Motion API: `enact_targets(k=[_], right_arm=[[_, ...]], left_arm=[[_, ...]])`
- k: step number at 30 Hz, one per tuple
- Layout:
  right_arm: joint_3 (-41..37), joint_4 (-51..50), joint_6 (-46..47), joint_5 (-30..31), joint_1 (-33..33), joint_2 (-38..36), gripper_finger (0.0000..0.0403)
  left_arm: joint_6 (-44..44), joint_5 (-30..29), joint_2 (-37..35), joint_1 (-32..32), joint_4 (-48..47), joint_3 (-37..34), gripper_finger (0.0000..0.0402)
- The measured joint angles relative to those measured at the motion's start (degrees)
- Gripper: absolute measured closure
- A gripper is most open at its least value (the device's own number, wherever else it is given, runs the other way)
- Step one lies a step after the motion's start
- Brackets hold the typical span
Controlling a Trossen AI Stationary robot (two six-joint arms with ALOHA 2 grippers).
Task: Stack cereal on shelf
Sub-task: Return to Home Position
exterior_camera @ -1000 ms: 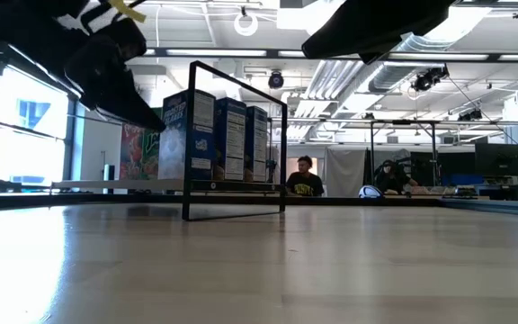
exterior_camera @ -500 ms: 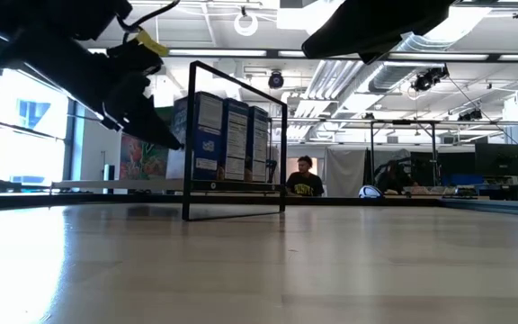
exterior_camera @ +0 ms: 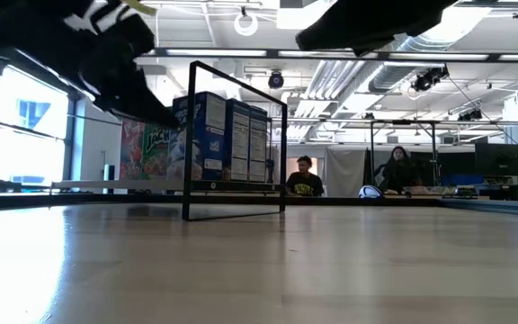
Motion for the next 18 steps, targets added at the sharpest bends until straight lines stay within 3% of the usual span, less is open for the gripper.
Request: enact_targets(k=[5,9,18], right_arm=[[-11.8,25.7,-9.0,-10.2,-3.1,0.0,0.0403],[-21.8,41.6,-9.8,-12.3,-6.4,-1.7,0.0403],[-34.4,42.0,-12.4,-12.1,-11.3,-19.5,0.0403]], left_arm=[[1.9,2.1,-7.1,-3.1,-4.4,0.0,0.0393],[4.0,10.0,-12.9,-3.3,-7.4,-0.1,0.0400],[12.5,27.5,-19.3,1.9,-4.9,-0.1,0.0401]])
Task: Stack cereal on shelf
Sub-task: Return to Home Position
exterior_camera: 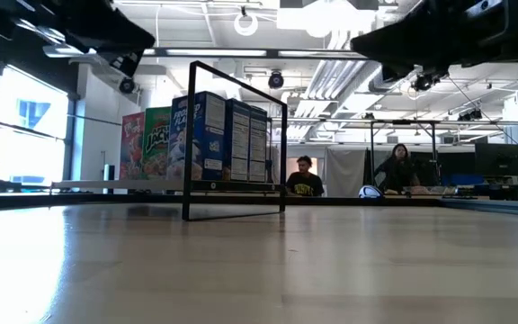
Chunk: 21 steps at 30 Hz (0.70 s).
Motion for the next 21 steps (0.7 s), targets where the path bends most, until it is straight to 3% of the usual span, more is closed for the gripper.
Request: enact_targets(k=[8,16,21], right_arm=[[-5.2,-15.1,-1.4,-4.6,-7.8,-19.7,0.0403],[-7.0,-36.2,-1.6,-4.9,-15.0,-40.9,0.0403],[-7.0,-45.6,-1.3,-5.4,-18.4,-50.4,0.0403]], left_arm=[[2.6,11.1,-1.1,8.9,11.2,-5.6,0.0401],[3.0,10.6,-11.1,15.3,10.9,-10.5,0.0401],[2.9,5.5,-19.7,17.6,9.0,-15.5,0.0401]])
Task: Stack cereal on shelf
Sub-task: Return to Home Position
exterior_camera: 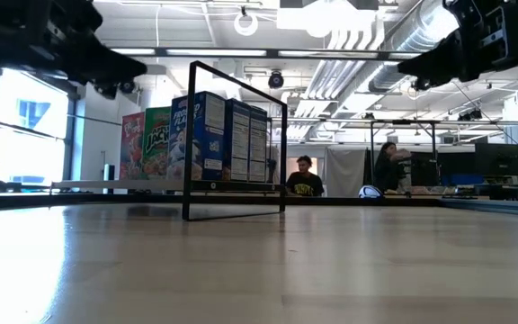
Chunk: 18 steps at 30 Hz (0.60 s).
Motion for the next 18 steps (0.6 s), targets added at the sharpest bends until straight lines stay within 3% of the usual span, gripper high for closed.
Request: enact_targets(k=[9,18], right_arm=[[-0.2,-9.2,0.9,-0.6,-4.5,-12.4,0.0403],[-8.1,-4.6,1.6,-3.5,-11.0,-20.4,0.0403]], left_arm=[[-1.0,-0.7,-15.5,2.9,-5.8,-5.3,0.0401],[-2.4,-0.6,-28.8,6.7,-12.2,-8.9,0.0401]])
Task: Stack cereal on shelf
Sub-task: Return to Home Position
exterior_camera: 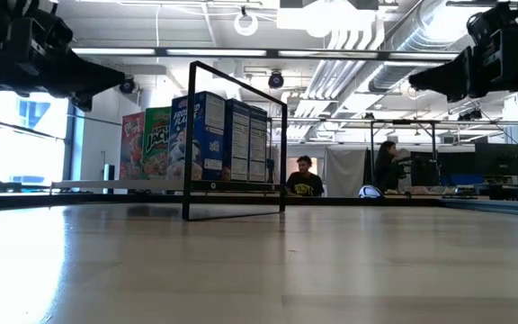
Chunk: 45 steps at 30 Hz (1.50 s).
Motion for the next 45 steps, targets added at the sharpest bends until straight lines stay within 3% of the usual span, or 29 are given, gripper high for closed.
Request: enact_targets(k=[4,12,22,27,38,45], right_arm=[[-2.1,-0.2,1.0,-1.7,-2.2,-4.7,0.0403],[-4.3,0.5,5.1,-1.9,-4.8,-4.6,0.0403],[-4.3,1.8,4.4,7.3,-4.8,-4.3,0.0403],[-4.3,1.8,4.6,7.2,-4.8,-4.3,0.0403],[-4.3,1.8,20.6,6.9,-4.8,-4.3,0.0403],[-4.3,1.8,20.2,6.8,-4.8,-4.3,0.0403]], left_arm=[[0.4,0.0,-0.4,1.2,-1.0,0.0,0.0401],[1.3,-1.5,-0.4,3.5,-1.9,0.0,0.0401],[-0.5,-4.1,-0.1,5.7,-2.1,0.0,0.0401],[-1.5,-4.5,0.2,5.7,-2.0,0.0,0.0401],[-2.0,-4.5,0.6,5.7,-2.0,0.0,0.0401],[-2.0,-4.5,0.6,5.7,-2.0,0.0,0.0401]])
